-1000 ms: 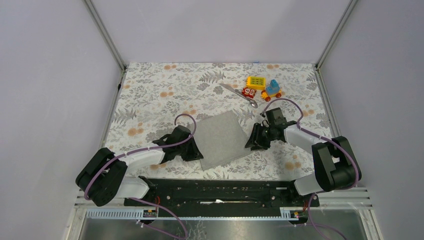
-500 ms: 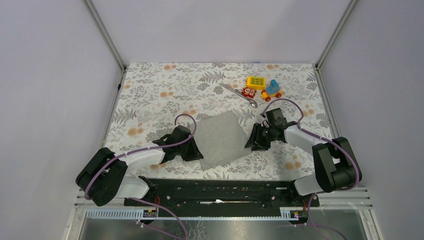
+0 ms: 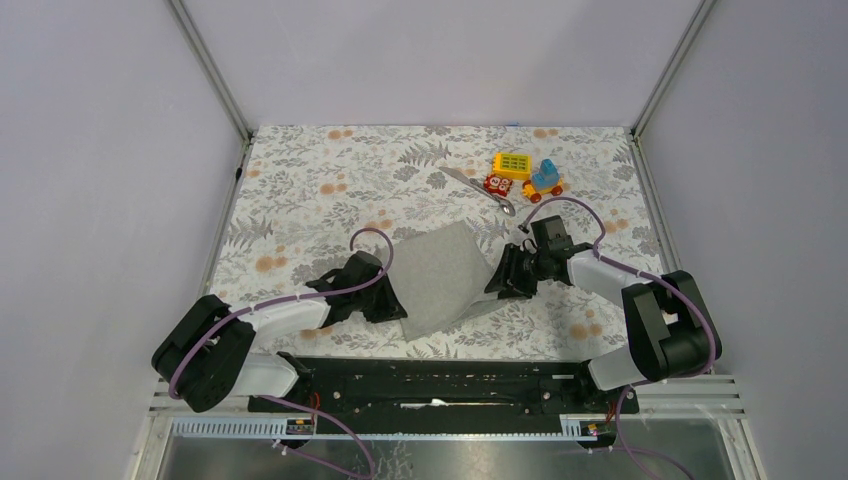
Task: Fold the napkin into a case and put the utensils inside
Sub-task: Pick up the top corner of the square-folded napkin from the center of the board.
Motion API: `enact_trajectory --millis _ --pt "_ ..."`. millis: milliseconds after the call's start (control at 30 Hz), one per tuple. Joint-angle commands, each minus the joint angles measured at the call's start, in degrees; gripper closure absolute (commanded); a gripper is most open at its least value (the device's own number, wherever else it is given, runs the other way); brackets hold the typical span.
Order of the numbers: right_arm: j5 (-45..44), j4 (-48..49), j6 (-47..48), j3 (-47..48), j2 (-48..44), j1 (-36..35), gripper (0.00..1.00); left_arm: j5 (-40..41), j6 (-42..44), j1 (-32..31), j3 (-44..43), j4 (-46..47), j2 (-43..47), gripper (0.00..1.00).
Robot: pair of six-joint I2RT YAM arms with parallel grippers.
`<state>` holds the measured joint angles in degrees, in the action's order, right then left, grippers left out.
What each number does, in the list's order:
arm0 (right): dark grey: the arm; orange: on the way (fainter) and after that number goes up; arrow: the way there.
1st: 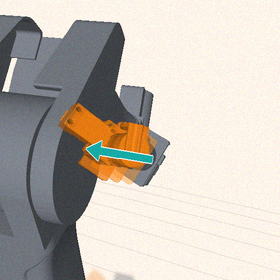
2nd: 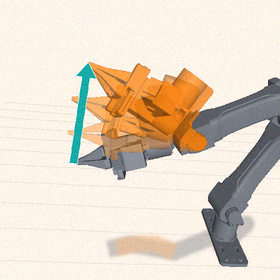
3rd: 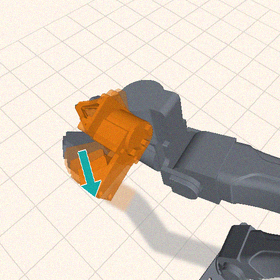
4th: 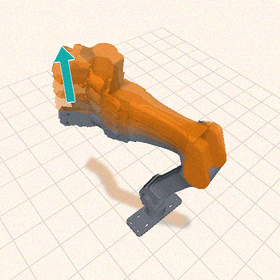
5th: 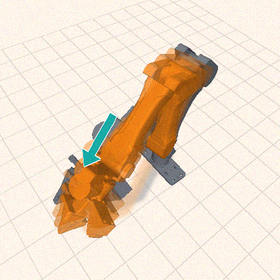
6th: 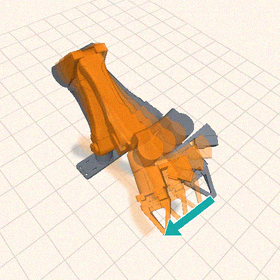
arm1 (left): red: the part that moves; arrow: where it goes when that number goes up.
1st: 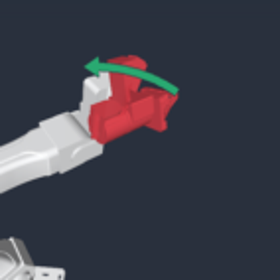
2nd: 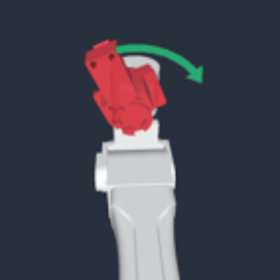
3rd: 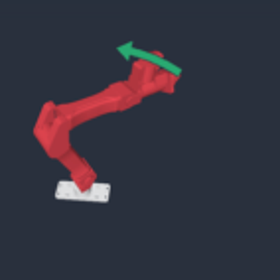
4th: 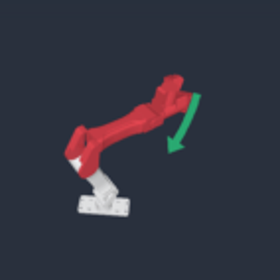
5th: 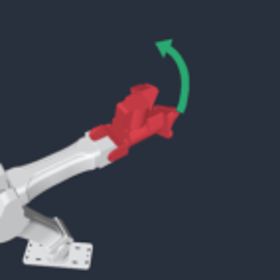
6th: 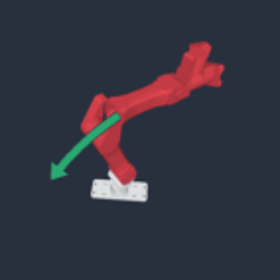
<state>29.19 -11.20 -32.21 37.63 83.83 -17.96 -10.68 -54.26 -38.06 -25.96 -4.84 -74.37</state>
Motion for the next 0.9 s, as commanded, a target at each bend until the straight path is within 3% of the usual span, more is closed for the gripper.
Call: enact_trajectory --millis 0,867 --pt "1.69 1.88 -1.37 -0.10 -0.65 -0.33 0.49 0.72 0.50 -0.68 1.08 -0.99 -1.06 0.84" --pt "5.34 14.06 -6.56 -3.02 -1.22 -0.33 0.30 0.53 -0.29 -1.38 1.70 -0.08 -1.38 0.85"
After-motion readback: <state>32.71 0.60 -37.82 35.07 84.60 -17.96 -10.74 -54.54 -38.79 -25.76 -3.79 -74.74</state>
